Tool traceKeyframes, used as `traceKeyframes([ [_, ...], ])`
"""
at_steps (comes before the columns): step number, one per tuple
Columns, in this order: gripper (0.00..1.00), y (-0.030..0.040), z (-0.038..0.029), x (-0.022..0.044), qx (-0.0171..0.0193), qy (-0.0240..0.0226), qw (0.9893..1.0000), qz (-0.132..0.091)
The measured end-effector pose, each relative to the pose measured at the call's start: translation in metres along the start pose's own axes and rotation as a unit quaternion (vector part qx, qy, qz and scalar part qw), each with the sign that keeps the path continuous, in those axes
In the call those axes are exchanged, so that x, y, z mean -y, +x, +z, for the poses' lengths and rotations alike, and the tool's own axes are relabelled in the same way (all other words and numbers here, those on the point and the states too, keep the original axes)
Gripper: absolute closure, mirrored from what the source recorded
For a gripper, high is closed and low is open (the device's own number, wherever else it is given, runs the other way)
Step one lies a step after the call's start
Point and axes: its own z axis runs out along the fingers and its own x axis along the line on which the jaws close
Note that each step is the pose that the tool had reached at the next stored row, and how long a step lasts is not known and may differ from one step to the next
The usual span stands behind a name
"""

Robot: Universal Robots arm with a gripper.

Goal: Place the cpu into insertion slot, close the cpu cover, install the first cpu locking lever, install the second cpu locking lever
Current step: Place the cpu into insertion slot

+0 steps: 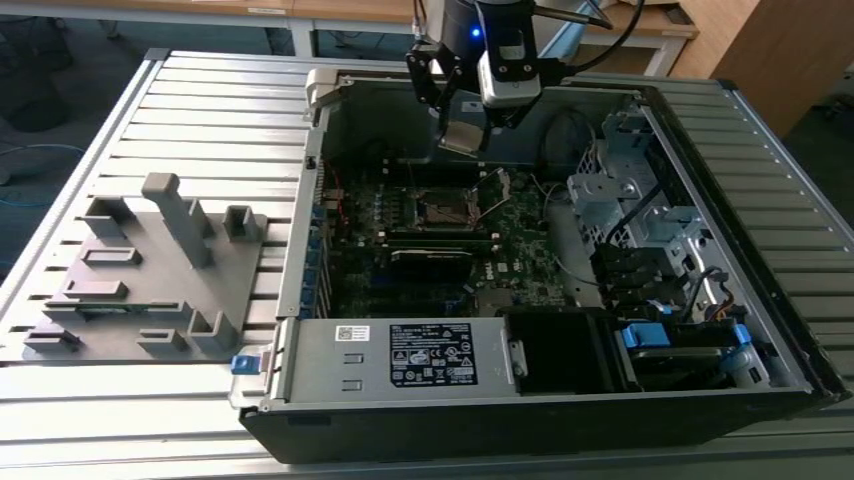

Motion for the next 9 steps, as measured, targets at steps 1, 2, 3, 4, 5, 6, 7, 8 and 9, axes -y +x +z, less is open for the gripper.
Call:
traceKeyframes([
  [1, 0.46, 0.0, 0.0006, 0.0001, 0.0, -0.0001, 1.0, 0.0],
  [2, 0.46, 0.0, 0.0011, 0.0001, 0.0, 0.0, 1.0, 0.0],
  [3, 0.46, 0.0, 0.0015, 0.0002, 0.0, 0.0001, 1.0, 0.0],
  [4, 0.46, 0.0, 0.0016, 0.0002, 0.0, 0.0003, 1.0, 0.0],
  [5, 0.46, 0.0, 0.0016, 0.0002, 0.0, 0.0003, 1.0, 0.0],
  [6, 0.46, 0.0, 0.0018, 0.0002, 0.0, 0.0001, 1.0, 0.0],
  [7, 0.46, 0.0, 0.0018, 0.0002, 0.0, 0.0002, 1.0, 0.0],
  [8, 0.46, 0.0, 0.0018, 0.0002, 0.0, 0.0002, 1.0, 0.0],
  [9, 0.46, 0.0, 0.0019, 0.0002, 0.0, 0.0002, 1.0, 0.0],
])
